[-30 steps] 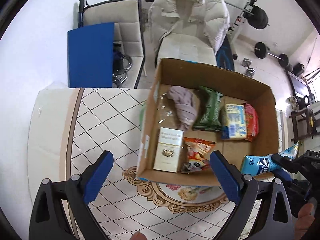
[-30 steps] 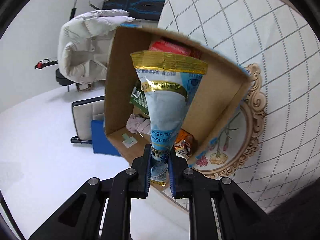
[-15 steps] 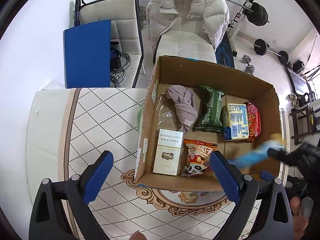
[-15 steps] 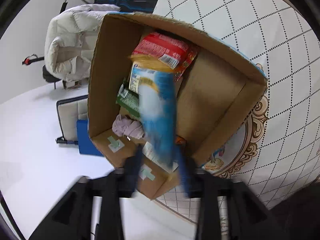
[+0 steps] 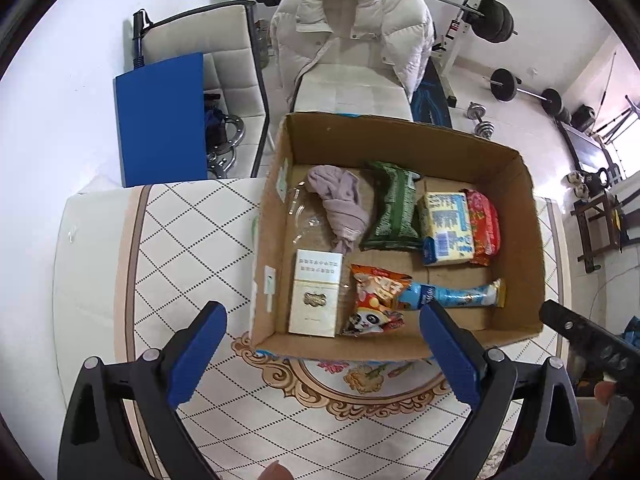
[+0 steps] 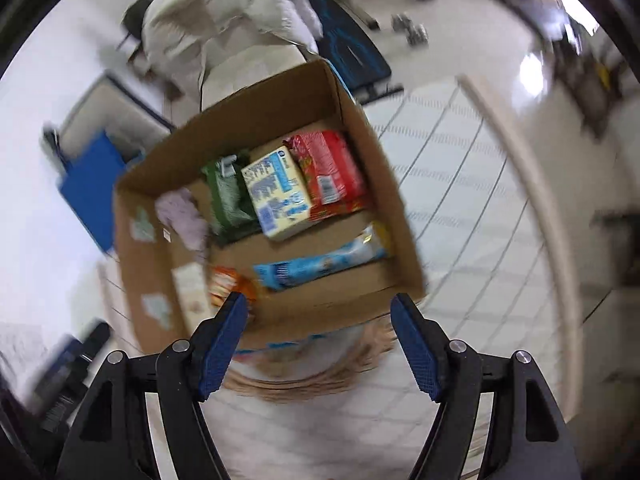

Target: Organize soft objects

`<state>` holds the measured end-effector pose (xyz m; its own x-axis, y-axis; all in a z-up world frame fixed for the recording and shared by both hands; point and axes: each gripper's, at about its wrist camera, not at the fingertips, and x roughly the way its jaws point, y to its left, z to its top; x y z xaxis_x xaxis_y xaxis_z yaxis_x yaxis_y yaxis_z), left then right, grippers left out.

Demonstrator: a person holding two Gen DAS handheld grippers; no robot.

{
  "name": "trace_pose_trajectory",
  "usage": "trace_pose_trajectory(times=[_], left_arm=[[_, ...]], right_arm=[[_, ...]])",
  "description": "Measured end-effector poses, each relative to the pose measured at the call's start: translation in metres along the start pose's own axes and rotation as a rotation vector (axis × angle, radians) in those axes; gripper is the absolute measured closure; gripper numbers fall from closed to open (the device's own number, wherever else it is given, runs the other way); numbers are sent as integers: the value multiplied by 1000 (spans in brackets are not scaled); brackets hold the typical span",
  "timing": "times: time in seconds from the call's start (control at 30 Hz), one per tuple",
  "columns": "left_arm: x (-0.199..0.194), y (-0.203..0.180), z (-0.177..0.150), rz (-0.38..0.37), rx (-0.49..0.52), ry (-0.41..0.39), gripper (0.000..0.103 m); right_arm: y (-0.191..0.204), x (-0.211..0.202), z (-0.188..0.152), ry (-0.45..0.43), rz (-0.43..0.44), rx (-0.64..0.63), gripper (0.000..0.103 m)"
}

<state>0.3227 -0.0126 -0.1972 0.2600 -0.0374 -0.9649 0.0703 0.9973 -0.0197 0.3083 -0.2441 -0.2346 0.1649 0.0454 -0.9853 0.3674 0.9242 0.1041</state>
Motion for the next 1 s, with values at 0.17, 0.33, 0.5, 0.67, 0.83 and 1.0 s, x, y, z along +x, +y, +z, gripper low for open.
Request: trace_pose_trajectory(times=[0.17,0.33,0.5,0.67,0.83,1.0], left_arm=[[-5,-10,-8,6,14,-4,4],[-12,-15,-13,1,13,-11,4],[-25,-21,-17,-4,13,-29,4],[-53,-26,-26,-17,5,-70,4],[-95,-31,-41,-21,5,-129,4],[-143,-39,-67,-19,20,-187,4]], right_arm=[[3,-10,-4,-57,-69,-109,9],[3,-20,-8,-81,-73,-146,7],[7,-29,-15,-105,-71,-180,5],[6,-49,-27,-127,-50,-208,5],[-3,-94,-48,-190,-26,-216,5],[-14,-148,-78,-267,5,-221,5]])
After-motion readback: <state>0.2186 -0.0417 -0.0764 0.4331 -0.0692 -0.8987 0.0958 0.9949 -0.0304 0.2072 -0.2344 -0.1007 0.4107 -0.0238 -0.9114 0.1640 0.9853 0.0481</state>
